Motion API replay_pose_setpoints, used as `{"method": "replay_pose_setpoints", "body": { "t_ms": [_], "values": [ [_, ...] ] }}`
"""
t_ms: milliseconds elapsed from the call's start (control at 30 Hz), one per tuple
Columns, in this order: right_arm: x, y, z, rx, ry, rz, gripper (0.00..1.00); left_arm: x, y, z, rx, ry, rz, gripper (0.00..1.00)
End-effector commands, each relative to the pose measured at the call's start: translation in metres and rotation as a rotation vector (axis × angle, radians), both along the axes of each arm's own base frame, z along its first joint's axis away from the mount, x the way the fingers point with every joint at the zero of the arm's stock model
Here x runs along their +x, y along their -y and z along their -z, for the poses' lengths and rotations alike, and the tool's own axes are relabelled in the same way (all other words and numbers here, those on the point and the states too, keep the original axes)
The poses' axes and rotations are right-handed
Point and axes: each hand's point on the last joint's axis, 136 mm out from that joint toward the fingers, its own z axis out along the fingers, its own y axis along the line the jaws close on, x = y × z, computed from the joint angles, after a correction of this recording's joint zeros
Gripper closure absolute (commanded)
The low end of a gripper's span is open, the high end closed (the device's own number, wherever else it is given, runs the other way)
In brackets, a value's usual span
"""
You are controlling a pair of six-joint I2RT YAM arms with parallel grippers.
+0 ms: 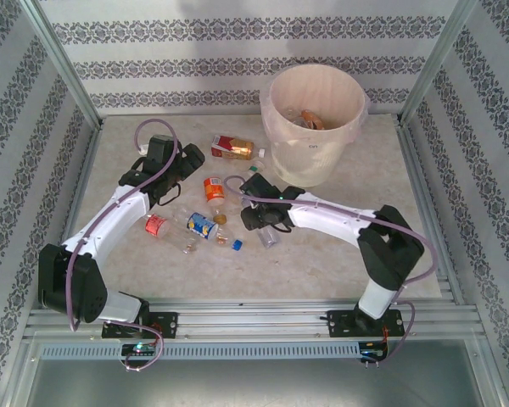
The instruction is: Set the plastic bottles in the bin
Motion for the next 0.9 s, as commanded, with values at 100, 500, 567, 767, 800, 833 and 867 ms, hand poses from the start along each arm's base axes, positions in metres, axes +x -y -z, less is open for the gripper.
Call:
{"method": "replay_pose_setpoints", "body": {
  "t_ms": [100,500,567,767,800,833,867],
  "values": [
    [0.023,0.004,-0.07,0.136,0.186,-0.013,0.56,0.004,-0.003,-0.001,-0.014,-0.003,-0.013,0.0],
    [0.064,0.01,-0.201,0.424,0.439,-0.072,0.57,0.004,-0.001,-0.003,-0.02,-0.007,-0.005,0.0],
    [0.069,0.012,-0.225,0.449,0.502,-0.088,0.57,0.004,-0.001,-0.002,-0.02,-0.008,-0.007,0.0],
    [0.09,0.024,-0.278,0.526,0.648,-0.081,0.56,0.004,0.0,-0.003,-0.025,-0.008,-0.004,0.0],
    [0.093,0.026,-0.284,0.528,0.659,-0.079,0.57,0.004,0.0,-0.003,-0.024,-0.009,-0.002,0.0],
    [0.096,0.03,-0.295,0.528,0.688,-0.074,0.56,0.004,-0.001,-0.004,-0.022,-0.01,-0.003,0.0],
    [0.1,0.035,-0.302,0.523,0.706,-0.067,0.57,0.004,-0.001,-0.005,-0.02,-0.011,-0.004,0.0]
  ]
}}
